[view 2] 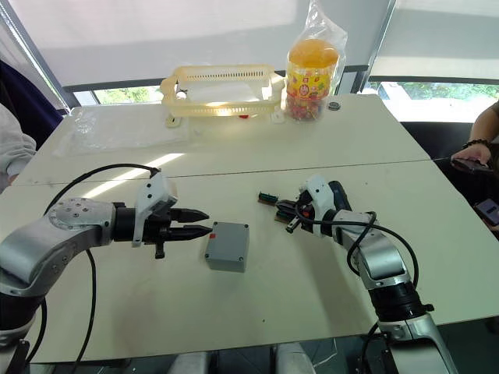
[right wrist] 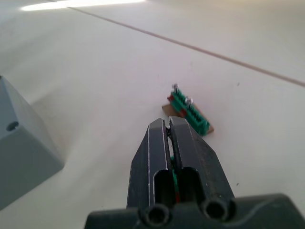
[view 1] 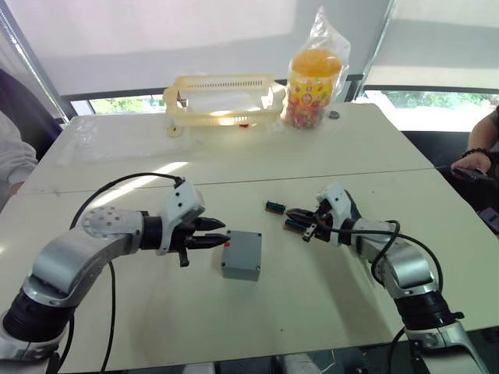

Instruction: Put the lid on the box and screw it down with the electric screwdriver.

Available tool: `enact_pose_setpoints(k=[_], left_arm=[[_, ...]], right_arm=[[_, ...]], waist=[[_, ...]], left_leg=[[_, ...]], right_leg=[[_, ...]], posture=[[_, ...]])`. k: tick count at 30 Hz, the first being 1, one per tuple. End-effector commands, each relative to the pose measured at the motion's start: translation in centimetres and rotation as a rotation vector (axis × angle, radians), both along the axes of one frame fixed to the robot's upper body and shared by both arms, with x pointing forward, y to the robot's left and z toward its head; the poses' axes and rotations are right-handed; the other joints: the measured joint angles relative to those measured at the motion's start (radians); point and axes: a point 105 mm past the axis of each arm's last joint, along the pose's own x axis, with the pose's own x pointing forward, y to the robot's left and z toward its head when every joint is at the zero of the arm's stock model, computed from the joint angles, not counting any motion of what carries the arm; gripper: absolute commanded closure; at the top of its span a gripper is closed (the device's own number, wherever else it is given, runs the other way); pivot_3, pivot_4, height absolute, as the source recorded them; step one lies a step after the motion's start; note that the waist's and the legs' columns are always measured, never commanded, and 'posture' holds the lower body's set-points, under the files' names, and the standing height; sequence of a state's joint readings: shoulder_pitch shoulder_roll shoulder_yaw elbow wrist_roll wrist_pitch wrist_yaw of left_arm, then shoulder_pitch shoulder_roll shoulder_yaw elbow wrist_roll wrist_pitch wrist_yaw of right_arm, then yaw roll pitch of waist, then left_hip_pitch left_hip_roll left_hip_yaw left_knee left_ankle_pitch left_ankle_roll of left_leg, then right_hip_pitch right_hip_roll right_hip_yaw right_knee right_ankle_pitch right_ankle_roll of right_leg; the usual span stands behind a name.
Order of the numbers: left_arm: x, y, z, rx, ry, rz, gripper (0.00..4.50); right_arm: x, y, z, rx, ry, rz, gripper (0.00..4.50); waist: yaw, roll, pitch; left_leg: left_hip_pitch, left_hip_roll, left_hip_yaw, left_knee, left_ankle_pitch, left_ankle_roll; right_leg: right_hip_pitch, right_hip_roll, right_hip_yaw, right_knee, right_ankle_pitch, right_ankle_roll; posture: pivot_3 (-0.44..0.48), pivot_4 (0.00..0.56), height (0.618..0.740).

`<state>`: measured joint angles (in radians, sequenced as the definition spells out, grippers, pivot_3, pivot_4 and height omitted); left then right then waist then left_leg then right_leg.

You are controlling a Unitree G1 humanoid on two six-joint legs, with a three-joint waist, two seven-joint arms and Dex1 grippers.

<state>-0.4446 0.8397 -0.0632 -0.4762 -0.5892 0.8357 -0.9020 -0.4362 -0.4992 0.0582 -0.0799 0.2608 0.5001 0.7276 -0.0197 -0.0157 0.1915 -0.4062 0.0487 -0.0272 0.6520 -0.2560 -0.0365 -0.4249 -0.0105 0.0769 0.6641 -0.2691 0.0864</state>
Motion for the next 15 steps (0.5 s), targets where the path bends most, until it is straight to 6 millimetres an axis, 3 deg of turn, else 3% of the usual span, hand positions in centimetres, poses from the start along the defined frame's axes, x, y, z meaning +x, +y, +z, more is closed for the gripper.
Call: enact_pose_setpoints(k=[1,8,11,15], left_arm=[[0.1,0.2,0.6,0.007,-0.039,-0.008,2.98],[-0.5,1.1,0.5,0.025,-0.009,-0.02,2.98],[-0.7,1.9,0.1,0.061,0.007,-0.021,2.98],[-0.8,2.2,0.0,0.07,0.012,-0.02,2.98]], right_arm=[[-0.7,0.3,2.2,0.051,-0.079,0.027,4.47],[-3.8,3.1,4.2,0.152,-0.032,0.184,4.47],[-5.6,5.0,3.4,0.145,0.02,0.271,4.47],[-6.1,5.7,2.7,0.137,0.053,0.301,4.47]], waist=[[0.0,0.0,0.0],[-0.001,0.0,0.0],[-0.001,0.0,0.0],[0.003,0.0,0.0]], left_leg=[[0.0,0.0,0.0,0.0,0.0,0.0],[0.0,0.0,0.0,0.0,0.0,0.0],[0.0,0.0,0.0,0.0,0.0,0.0],[0.0,0.0,0.0,0.0,0.0,0.0]], right_leg=[[0.0,0.0,0.0,0.0,0.0,0.0],[0.0,0.0,0.0,0.0,0.0,0.0],[0.0,0.0,0.0,0.0,0.0,0.0],[0.0,0.0,0.0,0.0,0.0,0.0]], posture=[[0.0,0.15,0.74],[0.0,0.15,0.74],[0.0,0.15,0.74],[0.0,0.15,0.74]])
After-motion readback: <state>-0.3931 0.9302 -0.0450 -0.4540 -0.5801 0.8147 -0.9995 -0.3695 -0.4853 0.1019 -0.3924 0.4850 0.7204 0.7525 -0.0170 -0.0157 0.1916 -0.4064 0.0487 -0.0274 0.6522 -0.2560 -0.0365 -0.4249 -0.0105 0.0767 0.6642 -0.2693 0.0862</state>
